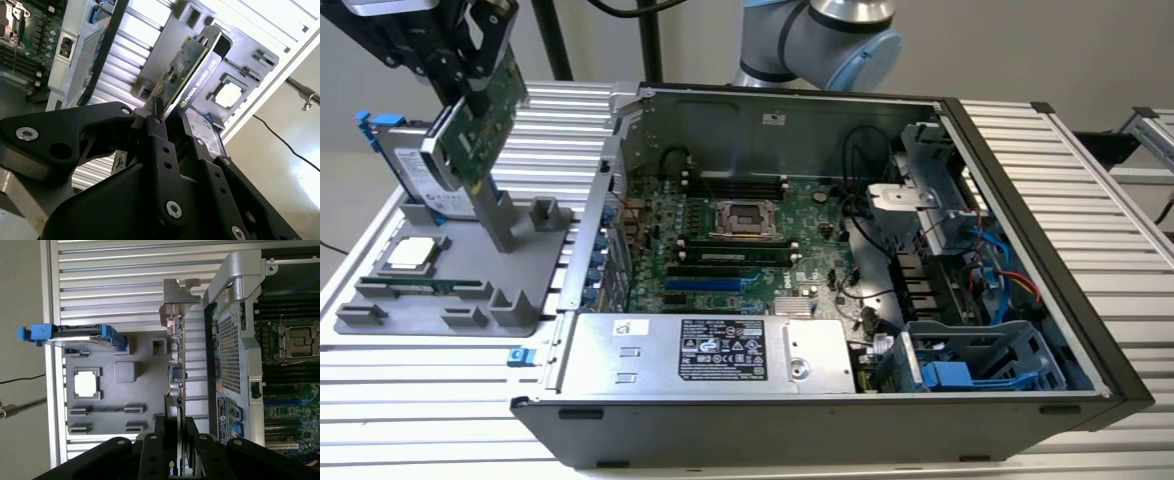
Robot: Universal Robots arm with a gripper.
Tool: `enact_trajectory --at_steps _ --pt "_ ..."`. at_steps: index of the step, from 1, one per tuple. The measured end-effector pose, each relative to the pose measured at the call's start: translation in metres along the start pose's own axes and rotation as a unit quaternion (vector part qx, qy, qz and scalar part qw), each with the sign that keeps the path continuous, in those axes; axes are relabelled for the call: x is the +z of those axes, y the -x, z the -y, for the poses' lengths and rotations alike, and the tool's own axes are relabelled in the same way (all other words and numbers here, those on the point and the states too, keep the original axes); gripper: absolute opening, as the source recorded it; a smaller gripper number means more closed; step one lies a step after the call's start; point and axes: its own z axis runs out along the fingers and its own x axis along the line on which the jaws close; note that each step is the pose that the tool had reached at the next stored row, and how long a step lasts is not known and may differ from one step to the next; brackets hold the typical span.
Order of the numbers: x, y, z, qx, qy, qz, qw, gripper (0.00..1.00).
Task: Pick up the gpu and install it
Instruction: 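Pick up the gpu and move the gpu toward the slot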
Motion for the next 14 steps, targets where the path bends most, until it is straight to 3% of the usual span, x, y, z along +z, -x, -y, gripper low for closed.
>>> enact_trajectory --at_steps 14 --pt "0.0001 0.0094 -0.0009 0.0 0.0 0.0001 1.0 0.0"
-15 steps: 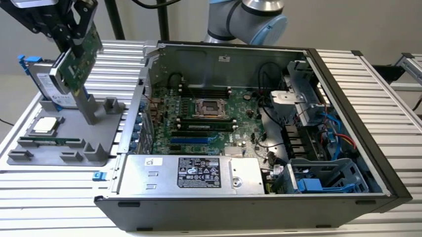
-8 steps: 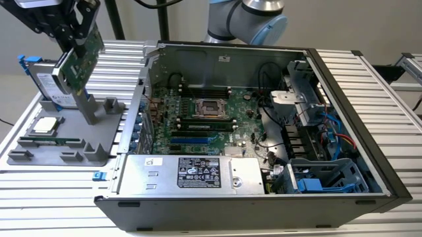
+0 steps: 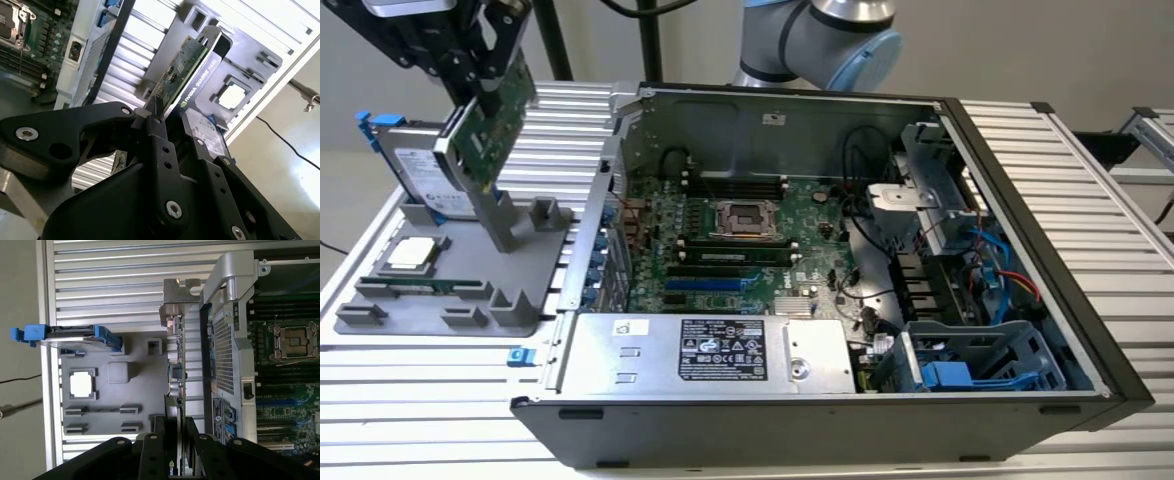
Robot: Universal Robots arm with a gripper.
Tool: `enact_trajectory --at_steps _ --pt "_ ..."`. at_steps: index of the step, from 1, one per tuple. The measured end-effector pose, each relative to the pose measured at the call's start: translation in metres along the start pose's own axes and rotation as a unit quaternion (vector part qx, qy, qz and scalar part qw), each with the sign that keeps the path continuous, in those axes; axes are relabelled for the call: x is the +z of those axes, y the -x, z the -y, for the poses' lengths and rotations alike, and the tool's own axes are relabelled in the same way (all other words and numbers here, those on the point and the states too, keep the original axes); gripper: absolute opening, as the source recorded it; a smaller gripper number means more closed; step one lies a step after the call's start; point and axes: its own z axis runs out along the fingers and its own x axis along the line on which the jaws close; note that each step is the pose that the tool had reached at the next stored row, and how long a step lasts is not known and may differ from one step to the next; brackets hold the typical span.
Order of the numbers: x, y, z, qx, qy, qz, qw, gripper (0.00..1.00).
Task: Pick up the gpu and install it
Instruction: 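Pick up the gpu and move the gpu toward the slot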
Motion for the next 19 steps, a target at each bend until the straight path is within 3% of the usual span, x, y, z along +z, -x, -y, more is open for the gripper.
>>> enact_trajectory --at_steps 19 --pt "-0.0001 0.0182 -0.0013 0.0 0.0 0.0 1.0 0.0"
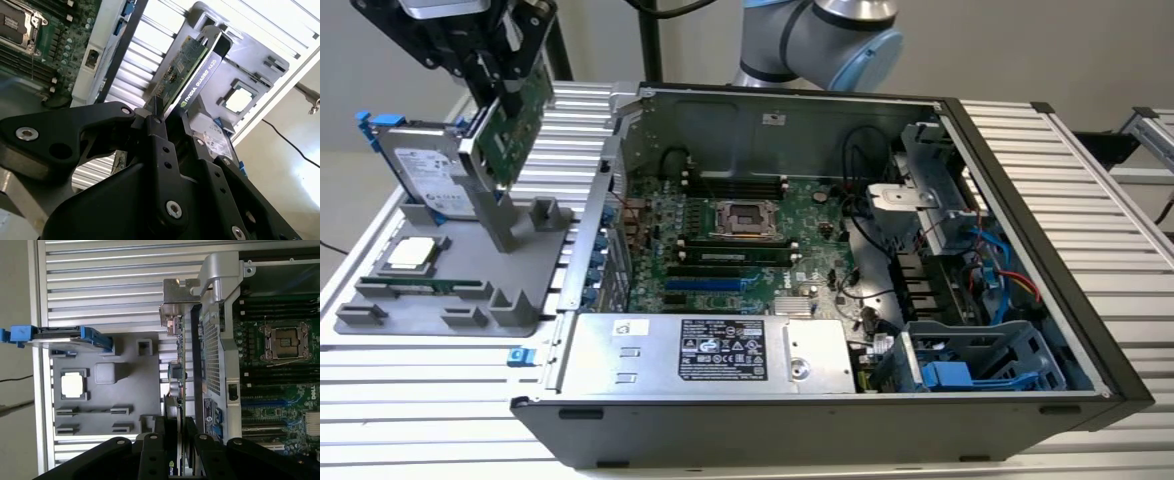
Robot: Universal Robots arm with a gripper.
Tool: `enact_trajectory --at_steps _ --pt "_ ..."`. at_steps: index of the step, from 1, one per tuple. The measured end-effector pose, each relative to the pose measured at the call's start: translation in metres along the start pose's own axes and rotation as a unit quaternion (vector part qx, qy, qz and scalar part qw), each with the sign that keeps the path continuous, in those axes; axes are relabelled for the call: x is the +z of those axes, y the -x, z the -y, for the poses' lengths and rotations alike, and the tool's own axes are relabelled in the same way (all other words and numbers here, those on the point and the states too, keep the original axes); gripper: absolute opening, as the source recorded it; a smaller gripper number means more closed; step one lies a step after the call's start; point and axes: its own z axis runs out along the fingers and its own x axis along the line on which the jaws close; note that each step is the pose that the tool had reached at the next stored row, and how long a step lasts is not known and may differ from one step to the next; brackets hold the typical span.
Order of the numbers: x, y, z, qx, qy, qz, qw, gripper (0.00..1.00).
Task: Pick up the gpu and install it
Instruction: 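Pick up the gpu and move the gpu toward the slot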
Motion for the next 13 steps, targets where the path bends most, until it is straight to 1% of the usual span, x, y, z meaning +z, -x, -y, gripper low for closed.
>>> enact_trajectory --at_steps 13 --pt "0.0 0.0129 -0.0009 0.0 0.0 0.0 1.0 0.0"
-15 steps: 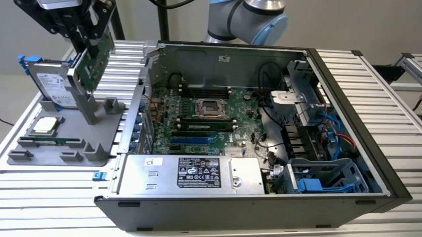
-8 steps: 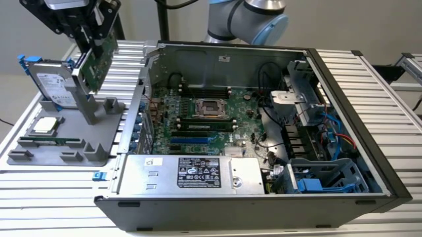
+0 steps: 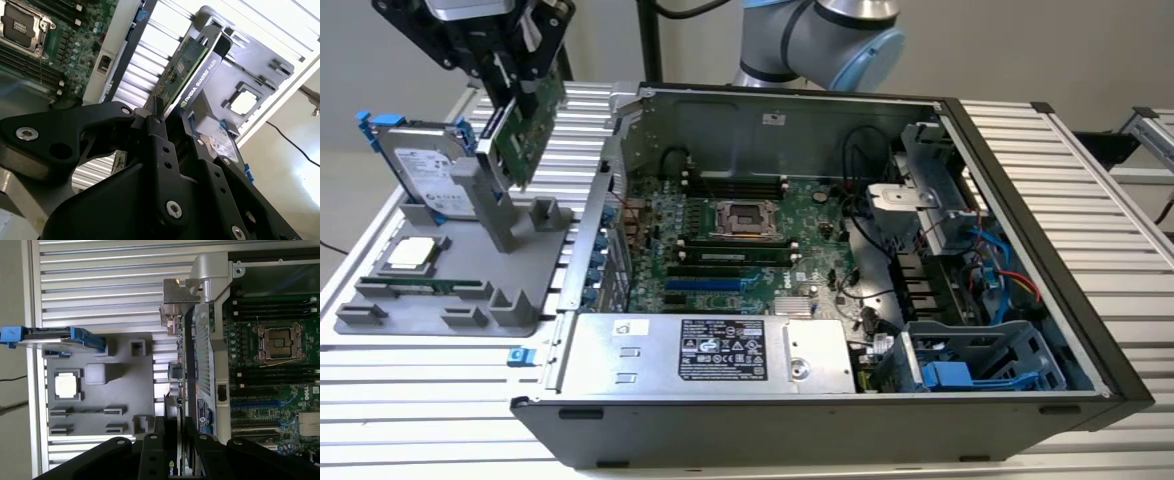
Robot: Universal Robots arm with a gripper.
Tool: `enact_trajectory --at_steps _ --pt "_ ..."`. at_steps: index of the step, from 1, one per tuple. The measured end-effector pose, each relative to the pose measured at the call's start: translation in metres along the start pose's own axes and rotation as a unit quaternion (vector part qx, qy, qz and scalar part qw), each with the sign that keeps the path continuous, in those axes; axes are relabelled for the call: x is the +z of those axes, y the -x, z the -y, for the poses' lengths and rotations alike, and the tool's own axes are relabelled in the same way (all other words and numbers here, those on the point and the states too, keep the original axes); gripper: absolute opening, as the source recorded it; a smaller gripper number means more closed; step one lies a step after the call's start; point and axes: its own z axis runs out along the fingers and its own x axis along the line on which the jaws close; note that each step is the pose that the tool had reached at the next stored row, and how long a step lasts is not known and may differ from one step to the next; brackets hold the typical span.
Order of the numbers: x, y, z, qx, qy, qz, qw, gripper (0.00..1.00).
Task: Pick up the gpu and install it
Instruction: 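Pick up the gpu and move the gpu toward the slot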
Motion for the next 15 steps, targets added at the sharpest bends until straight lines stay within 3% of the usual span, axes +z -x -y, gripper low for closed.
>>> enact_trajectory --at_steps 15 --pt "-0.0001 0.0171 -0.0011 0.0 0.0 0.0 1.0 0.0"
